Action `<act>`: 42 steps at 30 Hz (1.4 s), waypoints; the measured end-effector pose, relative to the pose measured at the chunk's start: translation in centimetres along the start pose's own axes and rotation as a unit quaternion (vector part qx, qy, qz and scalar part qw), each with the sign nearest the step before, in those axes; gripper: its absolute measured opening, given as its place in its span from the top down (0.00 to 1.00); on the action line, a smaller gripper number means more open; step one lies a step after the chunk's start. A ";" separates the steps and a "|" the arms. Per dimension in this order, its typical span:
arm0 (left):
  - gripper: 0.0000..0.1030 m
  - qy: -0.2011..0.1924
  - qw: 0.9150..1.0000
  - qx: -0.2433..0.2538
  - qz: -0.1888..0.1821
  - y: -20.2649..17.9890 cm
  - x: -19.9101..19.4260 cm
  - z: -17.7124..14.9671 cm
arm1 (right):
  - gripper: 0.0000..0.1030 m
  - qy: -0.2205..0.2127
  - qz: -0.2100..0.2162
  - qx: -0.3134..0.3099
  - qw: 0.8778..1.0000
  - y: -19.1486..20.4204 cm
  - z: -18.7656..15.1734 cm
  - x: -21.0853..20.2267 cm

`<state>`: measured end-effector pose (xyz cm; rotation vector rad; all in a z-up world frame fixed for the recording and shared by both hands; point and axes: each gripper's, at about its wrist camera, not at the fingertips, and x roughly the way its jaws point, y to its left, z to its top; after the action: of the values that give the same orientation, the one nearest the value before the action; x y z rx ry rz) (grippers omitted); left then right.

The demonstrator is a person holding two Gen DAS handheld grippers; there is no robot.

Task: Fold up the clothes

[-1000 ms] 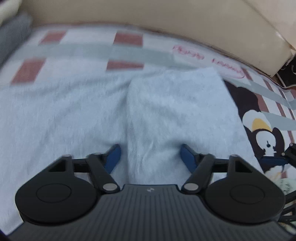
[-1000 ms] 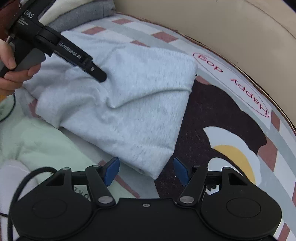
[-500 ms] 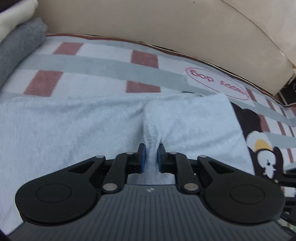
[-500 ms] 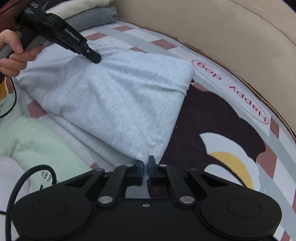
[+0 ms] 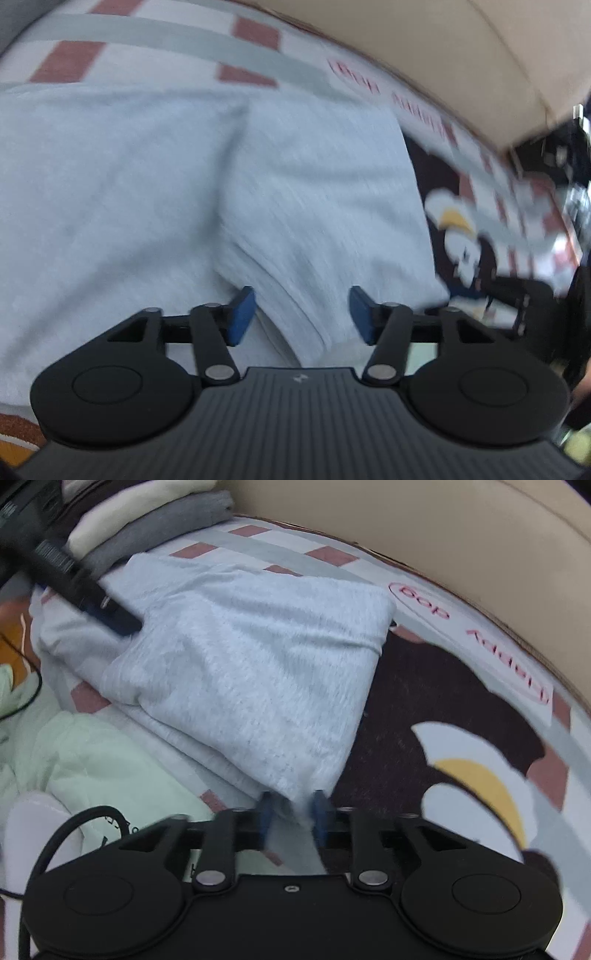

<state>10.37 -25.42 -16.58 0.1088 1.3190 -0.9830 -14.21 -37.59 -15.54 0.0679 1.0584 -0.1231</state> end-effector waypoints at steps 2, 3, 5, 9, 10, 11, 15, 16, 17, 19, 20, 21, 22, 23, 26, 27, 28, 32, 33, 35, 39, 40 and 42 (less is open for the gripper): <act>0.35 0.018 0.999 0.028 0.031 -1.3 1.1 -0.6 | 0.51 -0.001 0.004 0.012 1.000 0.1 -0.2 0.4; 0.36 0.021 0.998 0.043 0.047 -2.0 1.7 -0.8 | 0.51 0.001 0.003 0.012 1.000 0.2 -0.1 0.6; 0.56 0.003 0.995 0.069 0.072 -2.8 2.0 -1.2 | 0.51 -0.003 0.004 0.015 1.000 0.2 0.1 0.6; 0.94 -0.027 0.989 0.110 0.095 -4.2 0.9 -1.1 | 0.93 -0.016 0.005 0.032 0.999 -1.0 0.0 -0.1; 0.94 -0.039 0.986 0.118 0.111 -4.4 -0.1 -1.2 | 0.95 -0.010 0.011 0.025 1.000 -1.0 0.1 -0.2; 0.94 -0.050 0.985 0.118 0.116 -4.4 -1.0 -1.4 | 0.96 -0.003 0.018 0.017 1.000 -0.9 0.2 -0.4; 0.89 -0.025 0.985 0.103 0.135 -3.3 -1.2 -2.5 | 0.96 0.022 0.012 -0.010 1.000 -0.5 0.0 0.5; 0.89 -0.008 0.984 0.095 0.153 -2.8 -0.5 -2.5 | 0.96 0.025 0.019 -0.005 0.999 -0.8 0.0 0.5; 0.89 -0.001 0.980 0.091 0.178 -2.3 -0.1 -2.5 | 0.92 0.028 0.027 0.000 0.999 -1.2 0.1 0.3; 0.88 -0.015 0.977 0.077 0.197 -1.5 -0.5 -1.9 | 0.88 0.042 0.056 -0.001 0.998 -2.0 0.4 -0.4; 0.86 -0.036 0.981 0.063 0.183 -1.1 -1.3 -1.5 | 0.88 0.041 0.068 -0.001 0.997 -2.4 0.6 -0.9; 0.77 -0.058 0.984 0.049 0.163 -0.9 -2.1 -0.9 | 0.85 0.020 0.079 0.009 0.997 -3.1 0.8 -1.8; 0.69 -0.081 0.985 0.039 0.146 -0.8 -2.8 -0.2 | 0.75 -0.009 0.095 0.030 0.995 -4.1 1.2 -2.7; 0.67 -0.099 0.985 0.040 0.139 -1.1 -3.0 0.5 | 0.64 -0.033 0.110 0.058 0.992 -5.2 1.6 -3.1; 0.63 -0.132 0.982 0.082 0.108 -3.4 -2.6 3.5 | 0.61 -0.082 0.151 0.138 0.975 -8.6 2.9 -2.5; 0.56 -0.138 0.981 0.094 0.096 -4.4 -2.1 4.5 | 0.61 -0.084 0.152 0.153 0.973 -9.4 3.2 -1.5; 0.55 -0.139 0.981 0.106 0.086 -5.5 -1.3 5.7 | 0.61 -0.084 0.144 0.165 0.972 -10.0 3.4 -0.4; 0.55 -0.124 0.975 0.153 0.106 -9.8 3.5 9.5 | 0.60 -0.084 0.152 0.212 0.962 -11.8 3.8 3.8; 0.55 -0.121 0.972 0.165 0.112 -10.5 4.7 10.1 | 0.60 -0.088 0.165 0.221 0.957 -12.1 3.9 4.6; 0.55 -0.114 0.971 0.183 0.104 -11.5 6.7 11.1 | 0.59 -0.094 0.183 0.234 0.950 -12.6 4.2 5.9; 0.47 -0.084 0.972 0.203 0.083 -12.9 10.5 13.3 | 0.59 -0.100 0.187 0.233 0.949 -12.6 5.5 7.6; 0.41 -0.079 0.970 0.210 0.093 -13.1 11.2 13.7 | 0.59 -0.103 0.182 0.225 0.952 -12.4 5.8 7.6; 0.35 -0.070 0.967 0.221 0.109 -13.5 12.7 14.3 | 0.59 -0.108 0.173 0.207 0.957 -11.9 6.2 7.7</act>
<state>11.49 -48.76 -16.81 0.5060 0.9190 -1.0608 -6.70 -50.62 -19.16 0.6040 0.7739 -0.0307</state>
